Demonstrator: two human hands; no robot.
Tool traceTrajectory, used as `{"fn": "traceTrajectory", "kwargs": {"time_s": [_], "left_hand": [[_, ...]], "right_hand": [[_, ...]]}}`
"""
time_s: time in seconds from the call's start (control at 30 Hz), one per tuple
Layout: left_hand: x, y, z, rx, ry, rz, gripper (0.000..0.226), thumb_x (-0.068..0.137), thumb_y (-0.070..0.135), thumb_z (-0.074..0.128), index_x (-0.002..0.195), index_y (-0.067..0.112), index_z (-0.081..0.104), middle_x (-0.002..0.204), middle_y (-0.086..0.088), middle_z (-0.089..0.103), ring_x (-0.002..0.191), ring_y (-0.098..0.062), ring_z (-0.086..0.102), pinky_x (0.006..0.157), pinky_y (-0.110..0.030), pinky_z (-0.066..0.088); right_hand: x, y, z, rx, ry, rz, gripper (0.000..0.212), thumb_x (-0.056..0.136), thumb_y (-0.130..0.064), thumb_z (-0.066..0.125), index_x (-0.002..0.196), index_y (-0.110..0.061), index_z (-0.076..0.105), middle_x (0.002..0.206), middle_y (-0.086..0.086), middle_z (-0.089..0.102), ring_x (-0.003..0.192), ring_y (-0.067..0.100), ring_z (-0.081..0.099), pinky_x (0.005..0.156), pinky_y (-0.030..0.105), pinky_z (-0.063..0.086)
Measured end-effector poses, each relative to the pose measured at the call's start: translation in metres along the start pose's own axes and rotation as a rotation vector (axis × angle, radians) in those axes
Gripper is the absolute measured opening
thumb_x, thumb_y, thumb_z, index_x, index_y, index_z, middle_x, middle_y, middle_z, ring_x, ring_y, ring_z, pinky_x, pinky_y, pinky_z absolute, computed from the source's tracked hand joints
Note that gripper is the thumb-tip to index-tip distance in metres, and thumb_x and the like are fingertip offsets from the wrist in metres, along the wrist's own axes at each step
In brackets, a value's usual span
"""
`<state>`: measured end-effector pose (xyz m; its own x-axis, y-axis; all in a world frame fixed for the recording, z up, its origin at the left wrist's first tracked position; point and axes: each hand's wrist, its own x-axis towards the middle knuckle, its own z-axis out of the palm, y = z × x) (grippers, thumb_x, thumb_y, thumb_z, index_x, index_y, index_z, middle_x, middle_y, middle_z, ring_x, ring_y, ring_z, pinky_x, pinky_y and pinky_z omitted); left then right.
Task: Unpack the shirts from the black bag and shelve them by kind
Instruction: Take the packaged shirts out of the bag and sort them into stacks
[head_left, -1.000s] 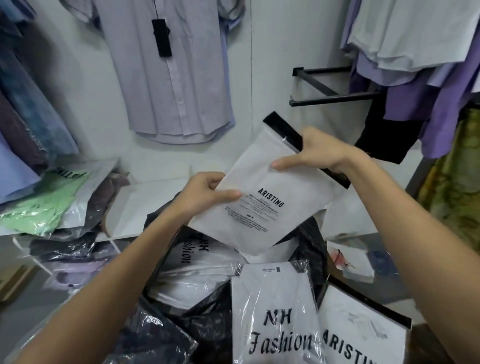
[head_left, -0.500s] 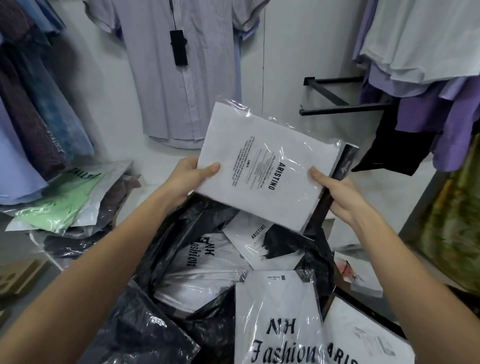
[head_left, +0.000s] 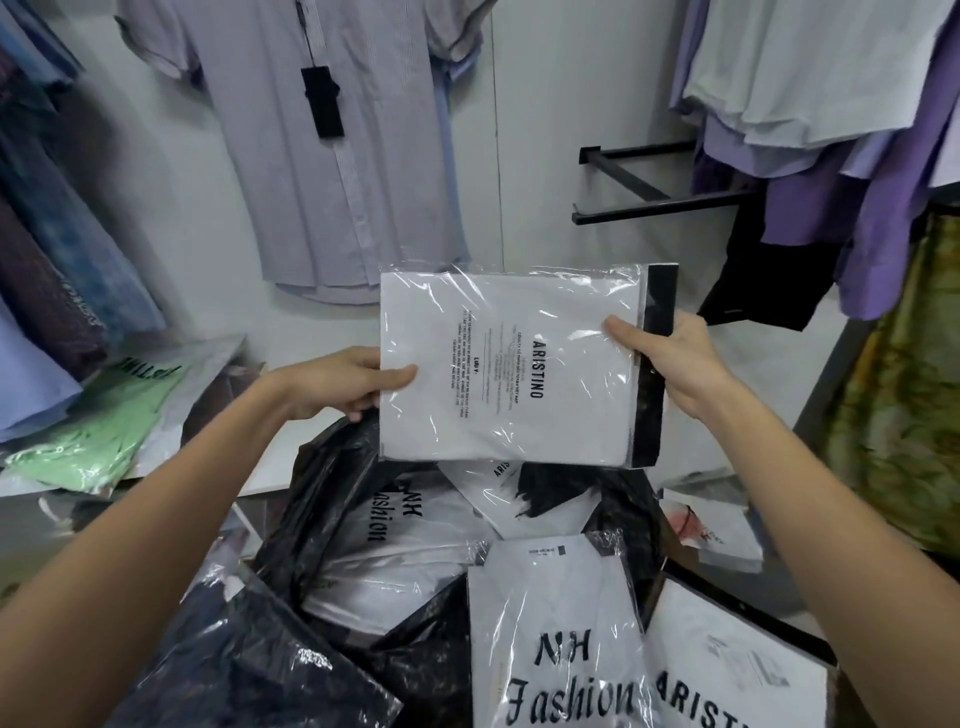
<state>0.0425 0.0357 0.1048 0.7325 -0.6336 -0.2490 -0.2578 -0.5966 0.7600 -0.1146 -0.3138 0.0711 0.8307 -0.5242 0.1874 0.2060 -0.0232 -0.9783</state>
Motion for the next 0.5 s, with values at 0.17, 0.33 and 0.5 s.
{"fn": "traceTrajectory", "kwargs": {"time_s": [0.17, 0.33, 0.5], "left_hand": [[-0.008, -0.011, -0.002, -0.007, 0.058, 0.047, 0.023, 0.099, 0.044, 0.059, 0.097, 0.027, 0.074, 0.060, 0.015, 0.049, 0.057, -0.009, 0.040, 0.054, -0.026, 0.044], [-0.014, -0.019, -0.009, -0.104, 0.048, 0.019, 0.022, 0.102, 0.035, 0.058, 0.113, 0.019, 0.067, 0.096, 0.005, 0.078, 0.083, -0.021, 0.073, 0.085, -0.047, 0.061], [-0.007, -0.039, -0.008, -0.348, 0.062, 0.103, 0.029, 0.104, 0.010, 0.054, 0.130, 0.011, 0.068, 0.135, -0.001, 0.068, 0.128, -0.018, 0.062, 0.105, -0.041, 0.051]], "right_hand": [[0.002, -0.002, -0.005, -0.146, -0.089, 0.012, 0.013, 0.092, -0.025, 0.076, 0.086, -0.015, 0.071, 0.075, -0.011, 0.074, 0.074, 0.007, 0.070, 0.079, 0.029, 0.055], [-0.004, -0.004, -0.012, -0.427, -0.201, -0.006, 0.041, 0.089, -0.057, 0.060, 0.088, -0.018, 0.070, 0.071, -0.020, 0.069, 0.065, 0.003, 0.064, 0.062, 0.017, 0.047], [-0.007, -0.001, -0.012, -0.230, -0.391, 0.223, 0.059, 0.105, -0.064, 0.024, 0.123, -0.024, 0.063, 0.129, 0.008, 0.065, 0.102, 0.035, 0.075, 0.095, 0.044, 0.055]]}}
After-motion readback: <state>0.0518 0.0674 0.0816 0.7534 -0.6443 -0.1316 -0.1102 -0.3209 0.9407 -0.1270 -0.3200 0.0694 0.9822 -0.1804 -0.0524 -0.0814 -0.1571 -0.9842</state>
